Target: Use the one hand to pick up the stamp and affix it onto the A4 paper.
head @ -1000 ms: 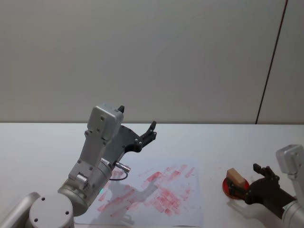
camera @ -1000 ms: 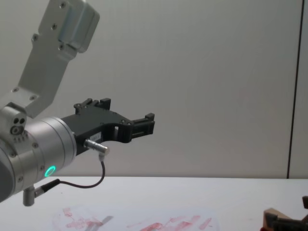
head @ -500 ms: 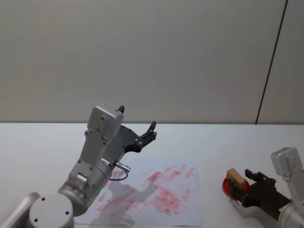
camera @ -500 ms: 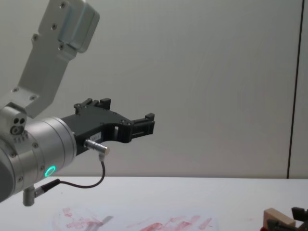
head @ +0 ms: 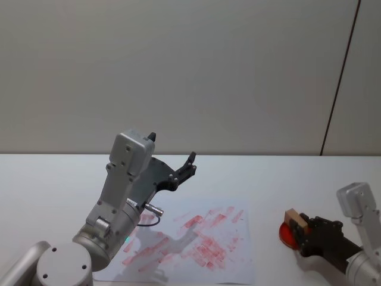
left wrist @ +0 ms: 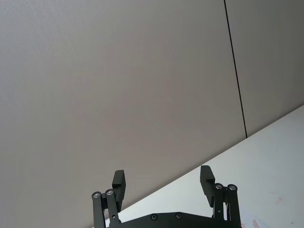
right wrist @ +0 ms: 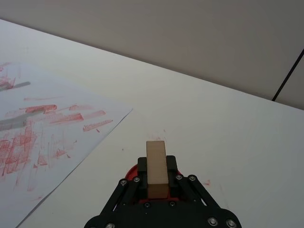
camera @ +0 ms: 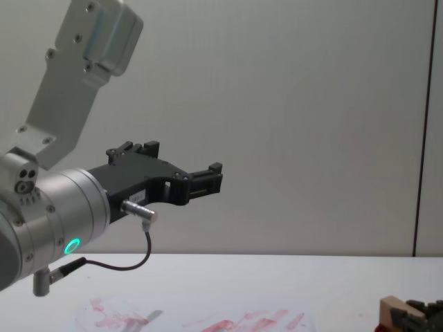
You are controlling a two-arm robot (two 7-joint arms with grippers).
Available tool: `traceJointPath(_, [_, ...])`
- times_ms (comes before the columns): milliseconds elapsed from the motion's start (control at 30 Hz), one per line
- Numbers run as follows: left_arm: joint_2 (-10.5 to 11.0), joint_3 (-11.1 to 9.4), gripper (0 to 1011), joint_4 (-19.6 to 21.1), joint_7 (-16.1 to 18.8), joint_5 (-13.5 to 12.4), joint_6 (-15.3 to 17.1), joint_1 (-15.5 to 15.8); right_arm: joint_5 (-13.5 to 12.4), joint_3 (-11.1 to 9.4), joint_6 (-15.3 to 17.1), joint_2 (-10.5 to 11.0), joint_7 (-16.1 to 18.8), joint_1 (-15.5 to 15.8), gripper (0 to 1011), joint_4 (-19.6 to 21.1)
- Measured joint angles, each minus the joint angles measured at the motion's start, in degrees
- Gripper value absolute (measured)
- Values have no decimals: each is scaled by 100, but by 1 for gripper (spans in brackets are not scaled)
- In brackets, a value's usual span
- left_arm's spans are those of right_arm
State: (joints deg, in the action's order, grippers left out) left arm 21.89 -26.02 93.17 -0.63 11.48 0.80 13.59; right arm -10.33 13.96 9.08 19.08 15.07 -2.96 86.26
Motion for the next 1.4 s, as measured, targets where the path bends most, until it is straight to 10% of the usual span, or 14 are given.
traceJointPath(1400, [0, 0, 1002, 0, 0, 0, 0, 0, 335, 524, -150, -630, 745, -492, 216, 47])
